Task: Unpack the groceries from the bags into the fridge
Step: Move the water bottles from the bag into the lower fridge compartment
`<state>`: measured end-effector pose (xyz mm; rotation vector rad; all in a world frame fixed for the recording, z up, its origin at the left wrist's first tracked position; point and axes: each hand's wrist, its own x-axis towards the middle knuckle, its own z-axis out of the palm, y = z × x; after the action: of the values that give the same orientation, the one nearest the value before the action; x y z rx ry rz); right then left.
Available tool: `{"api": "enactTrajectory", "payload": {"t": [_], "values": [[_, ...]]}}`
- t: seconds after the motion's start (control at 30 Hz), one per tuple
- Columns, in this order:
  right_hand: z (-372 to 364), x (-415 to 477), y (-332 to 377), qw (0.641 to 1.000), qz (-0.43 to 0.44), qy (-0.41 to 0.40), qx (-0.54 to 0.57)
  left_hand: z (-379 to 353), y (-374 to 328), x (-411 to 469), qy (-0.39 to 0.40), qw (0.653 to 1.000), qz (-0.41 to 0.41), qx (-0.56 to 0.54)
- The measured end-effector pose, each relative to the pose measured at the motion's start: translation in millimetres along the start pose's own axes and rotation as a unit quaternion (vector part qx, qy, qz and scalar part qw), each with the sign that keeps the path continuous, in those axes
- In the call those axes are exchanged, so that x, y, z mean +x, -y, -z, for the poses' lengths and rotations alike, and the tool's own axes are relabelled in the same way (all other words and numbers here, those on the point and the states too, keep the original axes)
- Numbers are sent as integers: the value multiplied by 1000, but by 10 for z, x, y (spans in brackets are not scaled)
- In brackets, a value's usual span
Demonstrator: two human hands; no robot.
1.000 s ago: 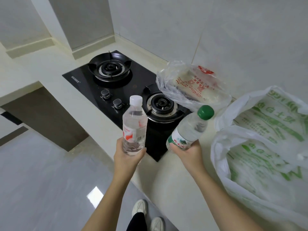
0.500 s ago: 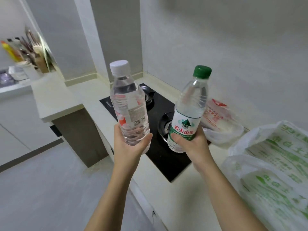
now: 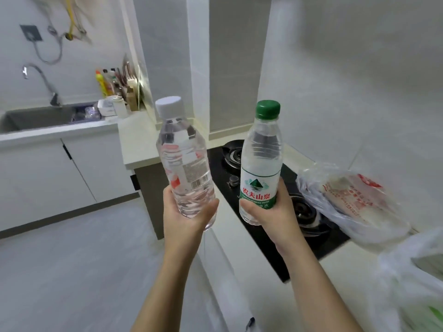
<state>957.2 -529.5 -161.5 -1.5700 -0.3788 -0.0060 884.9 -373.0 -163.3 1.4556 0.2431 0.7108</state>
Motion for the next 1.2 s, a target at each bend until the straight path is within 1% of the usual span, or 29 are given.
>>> {"api": "enactTrajectory", "payload": {"t": [0.17,0.4,0.53,0.67,0.77,0.9,1.0,1.2], "values": [[-779,-30,143,997,-2,71,20,738,-256,33,-44,999,-8,20],[-1841,-194,249,986,-3,157,63,1819,-488,-2,-144,985,-17,90],[-2448,-330,316,972,-12,219,87,2403,-576,-130,-202,969,-30,137],[-3042,-457,454,947,-15,305,101,2931,-694,-363,-271,943,-49,190],[-3469,-573,581,919,-15,379,106,3209,-828,-573,-329,918,-62,213],[-3913,-773,706,869,-24,478,130,3393,-975,-880,-423,875,-75,222],[-4142,-927,773,821,-29,550,147,3398,-1034,-1129,-505,832,-72,219],[-4288,-1189,912,706,-22,685,179,3159,-1093,-1554,-641,731,-80,219]]}}
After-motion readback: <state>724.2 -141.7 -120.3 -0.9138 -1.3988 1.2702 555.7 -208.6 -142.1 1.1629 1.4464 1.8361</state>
